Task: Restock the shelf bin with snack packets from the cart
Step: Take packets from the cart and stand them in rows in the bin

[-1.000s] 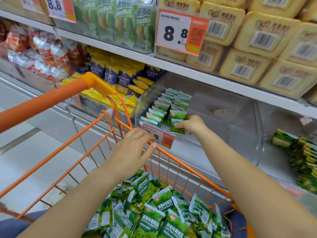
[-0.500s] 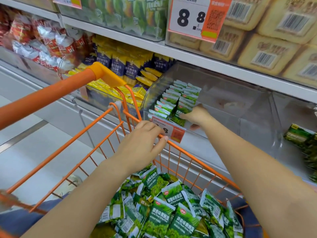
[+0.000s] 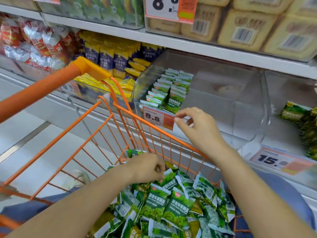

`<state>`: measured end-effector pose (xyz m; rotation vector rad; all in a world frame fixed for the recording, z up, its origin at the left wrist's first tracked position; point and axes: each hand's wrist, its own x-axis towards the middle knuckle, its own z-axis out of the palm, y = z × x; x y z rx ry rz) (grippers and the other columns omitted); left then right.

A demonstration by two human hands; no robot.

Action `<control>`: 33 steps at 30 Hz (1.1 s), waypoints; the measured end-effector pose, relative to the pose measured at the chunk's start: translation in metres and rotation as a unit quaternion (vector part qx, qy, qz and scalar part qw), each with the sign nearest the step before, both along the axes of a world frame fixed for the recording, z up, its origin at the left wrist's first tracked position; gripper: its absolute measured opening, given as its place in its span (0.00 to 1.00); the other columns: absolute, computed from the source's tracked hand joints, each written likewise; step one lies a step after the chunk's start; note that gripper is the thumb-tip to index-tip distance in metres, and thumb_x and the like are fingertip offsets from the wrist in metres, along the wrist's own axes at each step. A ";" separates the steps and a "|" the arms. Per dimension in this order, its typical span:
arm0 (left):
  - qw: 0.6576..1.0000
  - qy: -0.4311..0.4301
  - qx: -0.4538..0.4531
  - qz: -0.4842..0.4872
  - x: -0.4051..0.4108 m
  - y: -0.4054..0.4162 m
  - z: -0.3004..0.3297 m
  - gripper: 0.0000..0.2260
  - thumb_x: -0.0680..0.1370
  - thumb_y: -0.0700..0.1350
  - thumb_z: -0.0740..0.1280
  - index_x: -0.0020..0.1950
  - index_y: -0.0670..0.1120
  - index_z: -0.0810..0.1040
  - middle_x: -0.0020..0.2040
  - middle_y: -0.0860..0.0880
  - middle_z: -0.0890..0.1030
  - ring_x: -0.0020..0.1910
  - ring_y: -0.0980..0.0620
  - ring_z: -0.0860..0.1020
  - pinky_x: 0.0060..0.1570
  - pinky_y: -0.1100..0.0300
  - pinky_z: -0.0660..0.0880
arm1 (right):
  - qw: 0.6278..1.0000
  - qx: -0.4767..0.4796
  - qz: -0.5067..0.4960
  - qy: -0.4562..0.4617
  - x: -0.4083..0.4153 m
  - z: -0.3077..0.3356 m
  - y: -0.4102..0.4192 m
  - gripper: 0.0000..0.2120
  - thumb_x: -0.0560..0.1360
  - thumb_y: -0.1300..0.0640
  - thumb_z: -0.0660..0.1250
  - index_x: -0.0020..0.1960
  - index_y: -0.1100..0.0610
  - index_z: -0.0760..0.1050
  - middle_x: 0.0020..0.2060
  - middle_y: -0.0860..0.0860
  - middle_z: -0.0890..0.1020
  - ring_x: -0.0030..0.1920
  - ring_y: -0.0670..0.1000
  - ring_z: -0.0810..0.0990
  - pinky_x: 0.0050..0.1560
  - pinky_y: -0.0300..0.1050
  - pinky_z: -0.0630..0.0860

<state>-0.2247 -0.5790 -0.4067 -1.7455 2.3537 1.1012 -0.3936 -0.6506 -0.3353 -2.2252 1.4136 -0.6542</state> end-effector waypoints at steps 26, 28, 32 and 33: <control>0.855 0.311 -0.297 0.289 0.025 -0.011 0.075 0.09 0.79 0.55 0.63 0.45 0.52 0.76 0.29 0.48 0.76 0.31 0.46 0.74 0.36 0.52 0.76 | 0.947 0.150 0.099 -0.266 0.006 -0.002 0.013 0.15 0.65 0.48 0.77 0.48 0.53 0.80 0.35 0.43 0.77 0.37 0.40 0.72 0.37 0.32 0.67; 0.873 0.214 -0.352 0.262 0.023 -0.011 0.070 0.08 0.82 0.50 0.59 0.52 0.50 0.76 0.34 0.59 0.76 0.35 0.59 0.73 0.35 0.68 0.67 | 0.954 0.135 0.081 -0.255 0.006 -0.002 0.010 0.12 0.68 0.51 0.76 0.48 0.53 0.80 0.39 0.46 0.80 0.40 0.44 0.75 0.39 0.35 0.69; 0.903 0.008 -0.398 0.163 0.029 -0.017 0.050 0.19 0.82 0.53 0.53 0.65 0.45 0.75 0.60 0.50 0.77 0.65 0.50 0.72 0.64 0.65 0.56 | 0.922 0.150 -0.024 -0.355 0.000 0.004 -0.014 0.07 0.73 0.63 0.71 0.49 0.56 0.75 0.43 0.54 0.78 0.39 0.47 0.77 0.37 0.40 0.76; 0.906 -0.006 -0.396 0.150 0.030 -0.018 0.046 0.21 0.81 0.53 0.51 0.63 0.45 0.76 0.60 0.49 0.78 0.65 0.48 0.72 0.67 0.64 0.53 | 0.916 0.154 -0.052 -0.368 -0.001 0.005 -0.024 0.07 0.74 0.63 0.70 0.50 0.57 0.74 0.43 0.55 0.76 0.41 0.48 0.77 0.41 0.44 0.79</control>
